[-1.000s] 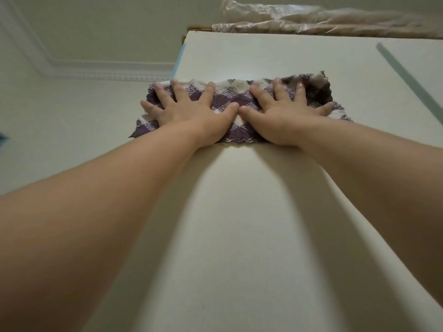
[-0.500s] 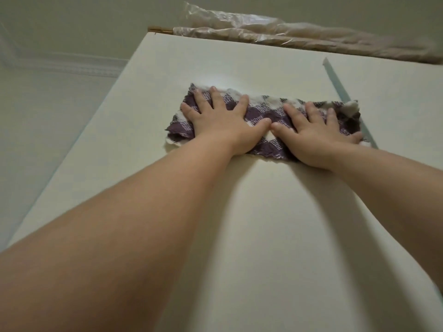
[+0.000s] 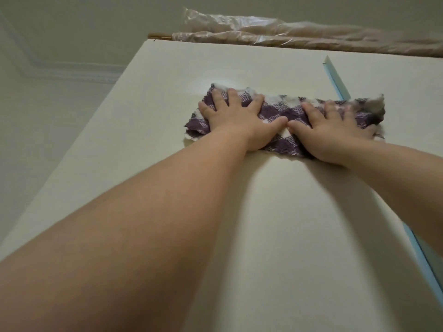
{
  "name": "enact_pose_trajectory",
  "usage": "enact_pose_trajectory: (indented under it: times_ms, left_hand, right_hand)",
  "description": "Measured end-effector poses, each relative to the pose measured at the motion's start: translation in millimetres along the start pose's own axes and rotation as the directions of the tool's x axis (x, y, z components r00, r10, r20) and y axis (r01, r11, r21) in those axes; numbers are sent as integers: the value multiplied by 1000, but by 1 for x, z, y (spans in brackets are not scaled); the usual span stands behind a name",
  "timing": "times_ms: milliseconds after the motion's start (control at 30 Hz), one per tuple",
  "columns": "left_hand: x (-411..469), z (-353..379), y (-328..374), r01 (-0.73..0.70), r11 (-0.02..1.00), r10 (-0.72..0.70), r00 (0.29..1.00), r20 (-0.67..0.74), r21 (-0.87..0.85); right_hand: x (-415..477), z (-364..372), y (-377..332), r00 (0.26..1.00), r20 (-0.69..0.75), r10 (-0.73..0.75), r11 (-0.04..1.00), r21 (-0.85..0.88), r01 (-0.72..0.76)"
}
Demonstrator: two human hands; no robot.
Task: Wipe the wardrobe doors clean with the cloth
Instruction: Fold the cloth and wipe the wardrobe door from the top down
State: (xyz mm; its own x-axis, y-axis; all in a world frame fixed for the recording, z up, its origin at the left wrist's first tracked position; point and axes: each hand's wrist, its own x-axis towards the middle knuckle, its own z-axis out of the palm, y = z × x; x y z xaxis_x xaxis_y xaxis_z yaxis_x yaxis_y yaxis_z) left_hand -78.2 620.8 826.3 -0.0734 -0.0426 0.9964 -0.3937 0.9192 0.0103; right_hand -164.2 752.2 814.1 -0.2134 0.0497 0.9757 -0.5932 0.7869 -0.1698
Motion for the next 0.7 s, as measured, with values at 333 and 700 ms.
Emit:
enact_pose_trajectory:
  times_ms: [333, 700]
  left_hand:
    - [4, -21, -112, 156, 986, -156, 988, -14, 61]
    - [-17, -30, -181, 239, 970, -237, 970, -58, 46]
  right_hand:
    - [-12, 11, -105, 983, 5, -186, 981, 53, 185]
    - [-22, 18, -172, 948, -6, -320, 946, 57, 319]
